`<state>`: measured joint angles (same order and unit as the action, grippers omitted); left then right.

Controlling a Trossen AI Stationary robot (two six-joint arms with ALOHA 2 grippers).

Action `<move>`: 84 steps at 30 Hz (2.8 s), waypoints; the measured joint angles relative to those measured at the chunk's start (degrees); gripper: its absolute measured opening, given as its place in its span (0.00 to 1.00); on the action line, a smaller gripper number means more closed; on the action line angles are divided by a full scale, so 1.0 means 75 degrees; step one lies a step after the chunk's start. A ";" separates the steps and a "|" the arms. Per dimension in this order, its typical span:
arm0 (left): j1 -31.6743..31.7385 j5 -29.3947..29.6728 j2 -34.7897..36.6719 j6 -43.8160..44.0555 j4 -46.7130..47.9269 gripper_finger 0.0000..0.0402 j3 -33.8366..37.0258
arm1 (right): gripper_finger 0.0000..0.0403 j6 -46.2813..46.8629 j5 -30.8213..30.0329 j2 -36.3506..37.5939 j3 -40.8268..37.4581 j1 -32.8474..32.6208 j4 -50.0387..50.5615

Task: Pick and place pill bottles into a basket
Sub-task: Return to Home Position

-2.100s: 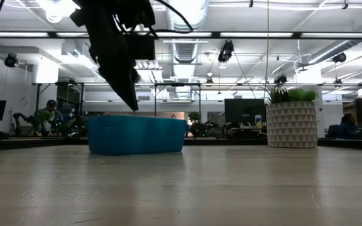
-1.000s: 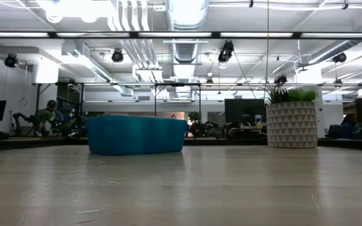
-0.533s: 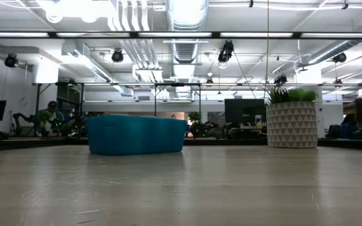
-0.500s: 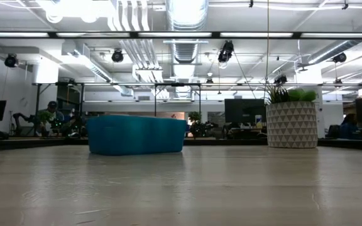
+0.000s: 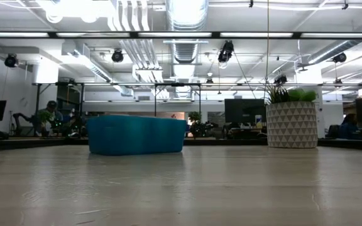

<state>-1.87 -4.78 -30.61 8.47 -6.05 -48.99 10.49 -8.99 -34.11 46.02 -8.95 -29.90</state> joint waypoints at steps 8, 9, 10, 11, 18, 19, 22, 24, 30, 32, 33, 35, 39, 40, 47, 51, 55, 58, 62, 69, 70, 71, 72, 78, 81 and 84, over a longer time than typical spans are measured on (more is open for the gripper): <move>0.0002 0.0484 0.0900 0.0023 -0.1505 0.00 0.1402 | 0.02 -0.0200 -0.0350 0.1493 -0.1482 0.0070 -0.1352; 0.0001 0.0485 0.0967 0.0026 -0.1666 0.00 0.1596 | 0.02 -0.0202 -0.0349 0.1630 -0.1627 0.0067 -0.1492; 0.0000 0.0482 0.1022 0.0026 -0.1900 0.00 0.1798 | 0.02 -0.0199 -0.0346 0.1766 -0.1789 0.0067 -0.1670; 0.0000 0.0473 0.1077 0.0029 -0.2166 0.00 0.1970 | 0.02 -0.0200 -0.0344 0.1884 -0.1947 0.0067 -0.1831; 0.0000 0.0549 0.1685 0.0023 -0.3364 0.00 0.2949 | 0.02 -0.0312 -0.0399 0.2715 -0.3027 0.0067 -0.2281; 0.0000 0.0574 0.1759 0.0023 -0.3393 0.00 0.3071 | 0.02 -0.0316 -0.0399 0.2840 -0.3181 0.0064 -0.2440; 0.0000 0.0584 0.2020 0.0021 -0.3696 0.00 0.3479 | 0.02 -0.0431 -0.0428 0.3247 -0.3685 0.0064 -0.3015; 0.0000 0.0660 0.2285 0.0017 -0.3869 0.00 0.3721 | 0.02 -0.0497 -0.0460 0.3605 -0.4047 0.0064 -0.3214; 0.0000 0.0923 0.3039 0.0011 -0.4170 0.00 0.4486 | 0.02 -0.0139 -0.0835 0.4551 -0.5006 0.0064 -0.3377; 0.0000 0.0946 0.3295 0.0015 -0.4169 0.00 0.4676 | 0.02 -0.0079 -0.0839 0.4545 -0.5257 0.0064 -0.3782; 0.0000 0.0958 0.3399 0.0019 -0.4174 0.00 0.4756 | 0.02 -0.0071 -0.0858 0.4525 -0.5386 0.0064 -0.3927; 0.0000 0.0990 0.3549 0.0020 -0.4203 0.00 0.4903 | 0.02 -0.0052 -0.0888 0.4500 -0.5544 0.0064 -0.4007; 0.0000 0.1116 0.3845 0.0015 -0.4239 0.00 0.5206 | 0.02 0.0145 -0.1087 0.4544 -0.5949 0.0064 -0.4126; 0.0003 0.1114 0.3851 0.0015 -0.4214 0.00 0.5290 | 0.02 0.0202 -0.1080 0.4544 -0.6036 0.0063 -0.4171; 0.0003 0.1113 0.3811 0.0023 -0.4687 0.00 0.5821 | 0.02 -0.0041 -0.1031 0.4497 -0.6072 0.0064 -0.3909; 0.0002 0.1113 0.3858 0.0017 -0.4882 0.00 0.6126 | 0.02 -0.0204 -0.1022 0.4543 -0.6067 0.0063 -0.3259; 0.0000 0.1311 0.3858 0.0050 -0.4876 0.00 0.6471 | 0.02 -0.0196 -0.1036 0.4541 -0.6067 0.0064 -0.2107; 0.0003 0.1515 0.3850 0.0229 -0.4329 0.00 0.6468 | 0.02 -0.0107 -0.1072 0.4536 -0.6067 0.0064 -0.1356; 0.0003 0.1501 0.3841 0.0221 -0.3847 0.00 0.6469 | 0.02 -0.0582 -0.1238 0.4496 -0.6067 0.0064 -0.0678; 0.0003 0.1486 0.3662 0.0160 -0.2981 0.00 0.6472 | 0.02 -0.0834 -0.1227 0.4482 -0.6067 0.0061 0.0275; 0.0003 0.1483 0.3634 0.0160 -0.2714 0.00 0.6475 | 0.02 -0.0910 -0.1230 0.4482 -0.6067 0.0061 0.0434; 0.0003 0.1486 0.3623 0.0160 -0.2344 0.00 0.6475 | 0.02 -0.1042 -0.1227 0.4482 -0.6067 0.0061 0.0642; 0.0003 0.1484 0.3600 0.0160 -0.2061 0.00 0.6475 | 0.02 -0.1128 -0.1224 0.4482 -0.6067 0.0061 0.0840; 0.0003 0.1480 0.3480 0.0181 -0.1058 0.00 0.6478 | 0.02 -0.0930 -0.1124 0.4485 -0.6067 0.0061 0.2289; 0.0003 0.1477 0.3442 -0.0265 -0.1053 0.00 0.6481 | 0.02 -0.0829 -0.0844 0.4488 -0.6067 0.0061 0.2870; 0.0001 0.1477 0.3439 -0.0868 -0.1050 0.00 0.6481 | 0.02 -0.0962 -0.0341 0.4485 -0.6067 0.0058 0.3226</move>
<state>-1.86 6.30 -4.82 1.96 -13.92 -0.38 3.27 -11.55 -0.47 0.51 -8.51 -5.70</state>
